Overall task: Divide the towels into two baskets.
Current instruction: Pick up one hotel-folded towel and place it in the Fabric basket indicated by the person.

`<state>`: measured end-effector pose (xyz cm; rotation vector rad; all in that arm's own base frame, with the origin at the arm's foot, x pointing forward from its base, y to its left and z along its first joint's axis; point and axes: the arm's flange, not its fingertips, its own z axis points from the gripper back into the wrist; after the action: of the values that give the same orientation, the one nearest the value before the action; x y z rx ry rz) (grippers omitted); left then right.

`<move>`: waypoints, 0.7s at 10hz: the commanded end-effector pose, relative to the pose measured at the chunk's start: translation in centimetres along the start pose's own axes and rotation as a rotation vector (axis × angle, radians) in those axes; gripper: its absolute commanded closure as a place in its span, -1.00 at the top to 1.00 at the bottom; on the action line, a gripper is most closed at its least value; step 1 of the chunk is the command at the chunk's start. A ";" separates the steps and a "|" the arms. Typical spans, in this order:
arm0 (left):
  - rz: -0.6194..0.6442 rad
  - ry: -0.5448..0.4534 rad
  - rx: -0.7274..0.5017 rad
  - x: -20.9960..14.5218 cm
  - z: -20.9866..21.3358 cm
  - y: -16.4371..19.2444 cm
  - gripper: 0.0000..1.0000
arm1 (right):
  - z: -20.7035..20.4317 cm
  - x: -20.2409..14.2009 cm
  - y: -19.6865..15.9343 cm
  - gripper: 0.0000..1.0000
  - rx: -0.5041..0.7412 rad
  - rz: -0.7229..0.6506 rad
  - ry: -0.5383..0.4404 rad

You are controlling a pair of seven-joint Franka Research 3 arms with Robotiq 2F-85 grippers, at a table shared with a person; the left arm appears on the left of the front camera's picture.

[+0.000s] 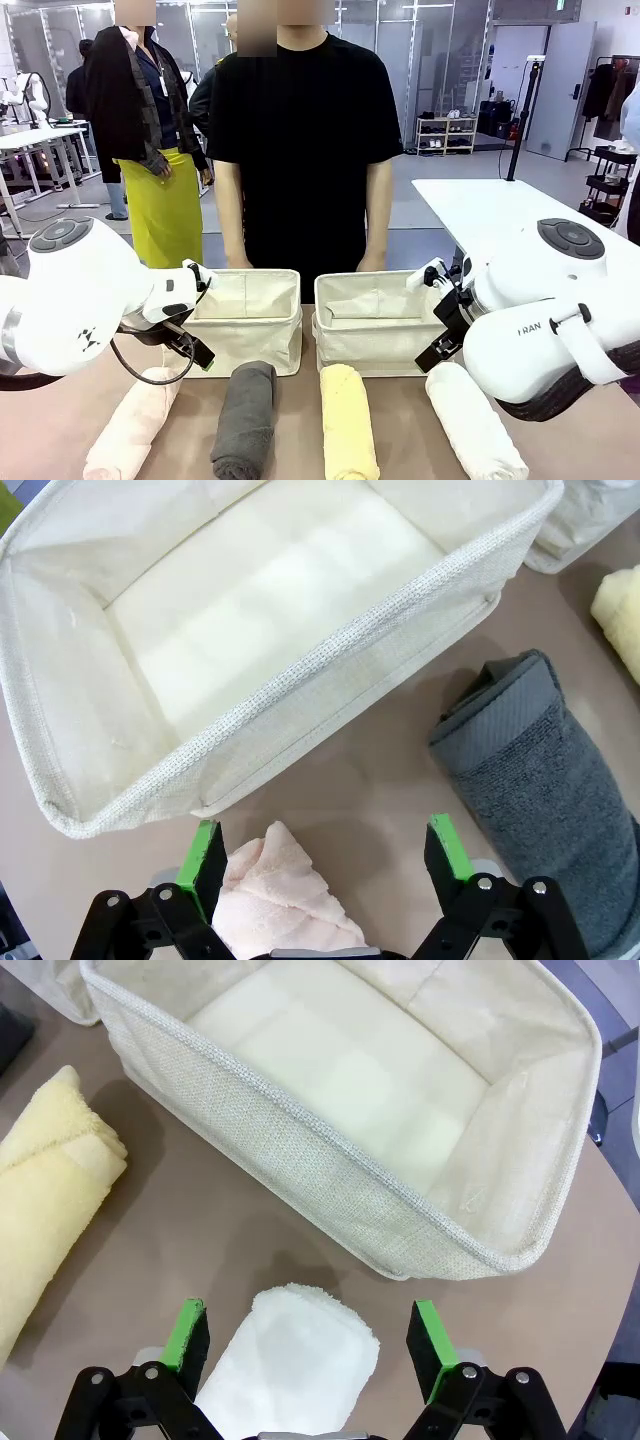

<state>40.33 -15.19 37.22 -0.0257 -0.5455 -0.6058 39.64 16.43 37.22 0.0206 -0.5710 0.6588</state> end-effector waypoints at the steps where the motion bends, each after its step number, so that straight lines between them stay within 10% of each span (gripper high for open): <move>1: 0.001 0.000 0.000 0.0 0.0 0.0 1.00 | 0.0 0.0 0.1 1.00 0.001 0.000 0.000; 7: -0.046 0.011 0.015 1.8 2.2 0.6 1.00 | 2.0 1.8 -0.8 1.00 0.021 0.003 -0.033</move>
<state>40.70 -15.38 38.12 -0.0201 -0.5524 -0.6178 40.10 16.62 38.38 0.0236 -0.5921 0.6568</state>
